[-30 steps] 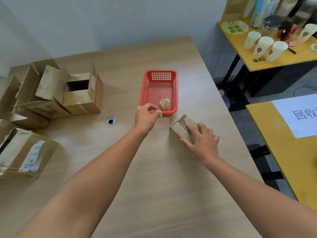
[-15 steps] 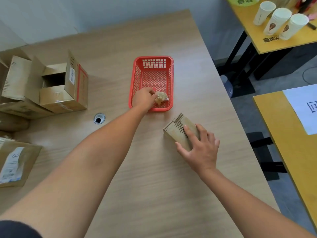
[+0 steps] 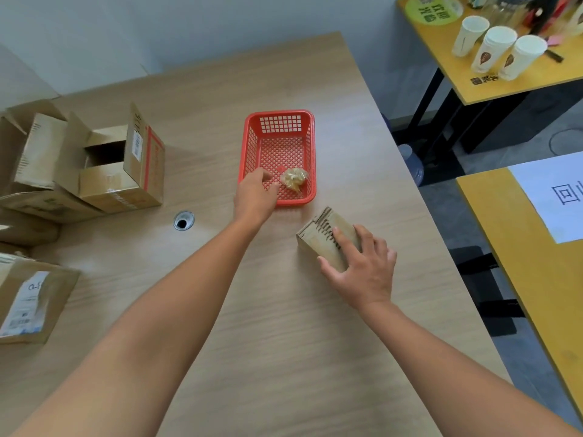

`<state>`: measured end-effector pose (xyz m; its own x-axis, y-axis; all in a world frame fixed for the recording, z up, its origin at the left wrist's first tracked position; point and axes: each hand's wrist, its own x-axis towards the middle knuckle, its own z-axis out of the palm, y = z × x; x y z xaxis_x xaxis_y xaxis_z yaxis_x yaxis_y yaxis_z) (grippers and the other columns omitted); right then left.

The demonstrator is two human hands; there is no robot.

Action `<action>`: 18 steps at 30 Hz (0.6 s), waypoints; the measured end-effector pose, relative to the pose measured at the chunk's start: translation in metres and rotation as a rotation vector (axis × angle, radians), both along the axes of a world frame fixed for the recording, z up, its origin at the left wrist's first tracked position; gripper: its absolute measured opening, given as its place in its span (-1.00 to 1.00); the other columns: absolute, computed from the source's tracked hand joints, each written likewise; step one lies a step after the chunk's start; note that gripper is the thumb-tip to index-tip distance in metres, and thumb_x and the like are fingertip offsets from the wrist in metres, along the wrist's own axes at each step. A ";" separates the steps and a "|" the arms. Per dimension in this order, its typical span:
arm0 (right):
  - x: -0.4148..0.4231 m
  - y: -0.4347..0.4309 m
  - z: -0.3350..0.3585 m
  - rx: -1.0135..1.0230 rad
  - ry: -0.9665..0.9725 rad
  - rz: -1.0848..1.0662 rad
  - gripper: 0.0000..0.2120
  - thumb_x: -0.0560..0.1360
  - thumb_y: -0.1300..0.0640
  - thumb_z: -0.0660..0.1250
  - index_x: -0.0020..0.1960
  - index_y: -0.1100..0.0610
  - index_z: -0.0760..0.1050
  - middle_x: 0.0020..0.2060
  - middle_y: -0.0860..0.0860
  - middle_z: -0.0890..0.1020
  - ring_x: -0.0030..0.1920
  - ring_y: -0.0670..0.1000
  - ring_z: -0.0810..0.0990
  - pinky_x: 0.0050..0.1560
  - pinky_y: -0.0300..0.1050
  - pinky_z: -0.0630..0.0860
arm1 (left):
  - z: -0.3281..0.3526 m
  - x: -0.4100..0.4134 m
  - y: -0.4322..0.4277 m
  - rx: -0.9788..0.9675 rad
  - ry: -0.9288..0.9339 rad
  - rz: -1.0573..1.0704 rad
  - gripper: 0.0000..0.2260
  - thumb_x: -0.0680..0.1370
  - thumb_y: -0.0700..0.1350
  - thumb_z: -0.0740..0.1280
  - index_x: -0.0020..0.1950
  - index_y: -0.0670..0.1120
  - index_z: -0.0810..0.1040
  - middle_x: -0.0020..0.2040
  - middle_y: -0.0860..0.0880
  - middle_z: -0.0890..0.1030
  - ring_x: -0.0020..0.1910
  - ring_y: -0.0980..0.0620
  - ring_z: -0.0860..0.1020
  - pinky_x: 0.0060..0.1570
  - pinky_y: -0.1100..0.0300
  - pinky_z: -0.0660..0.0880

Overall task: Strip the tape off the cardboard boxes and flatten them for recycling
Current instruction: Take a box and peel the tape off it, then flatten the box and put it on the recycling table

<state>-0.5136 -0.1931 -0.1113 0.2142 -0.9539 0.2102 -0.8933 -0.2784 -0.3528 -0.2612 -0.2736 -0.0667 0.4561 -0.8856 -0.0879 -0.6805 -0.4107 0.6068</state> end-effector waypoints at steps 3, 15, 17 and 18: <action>0.000 0.000 0.011 0.147 0.095 0.003 -0.32 0.43 -0.47 0.16 0.46 -0.22 0.44 0.42 0.01 0.40 0.30 0.17 0.40 0.21 0.16 0.32 | 0.008 -0.010 0.046 -0.100 0.013 -0.032 -0.80 0.60 -0.05 0.37 0.19 -0.08 0.60 0.13 -0.02 0.64 0.17 -0.03 0.56 0.24 -0.02 0.49; 0.022 0.172 0.036 0.654 -0.238 0.409 -0.50 0.67 0.17 0.26 0.58 -0.08 0.33 0.33 0.07 0.41 0.10 0.04 0.54 0.27 -0.04 0.46 | -0.008 -0.048 0.323 0.054 0.495 0.102 -0.70 0.57 0.05 0.40 0.28 0.05 0.51 0.19 0.12 0.60 0.06 0.15 0.62 0.14 -0.03 0.59; 0.039 0.208 0.036 0.728 -0.308 0.441 -0.49 0.65 0.20 0.31 0.57 -0.05 0.33 0.29 0.05 0.41 -0.05 0.03 0.56 0.25 -0.08 0.48 | -0.005 -0.034 0.356 0.079 0.515 0.192 -0.60 0.48 0.17 0.43 0.27 0.09 0.49 0.18 0.17 0.61 0.03 0.18 0.63 0.10 -0.03 0.61; 0.049 0.223 0.036 0.758 -0.330 0.454 -0.47 0.64 0.21 0.33 0.56 -0.03 0.32 0.28 0.05 0.41 -0.10 0.07 0.57 0.23 -0.06 0.50 | -0.003 -0.026 0.371 0.097 0.481 0.213 -0.55 0.45 0.19 0.46 0.27 0.08 0.48 0.19 0.16 0.61 0.06 0.14 0.63 0.10 -0.01 0.60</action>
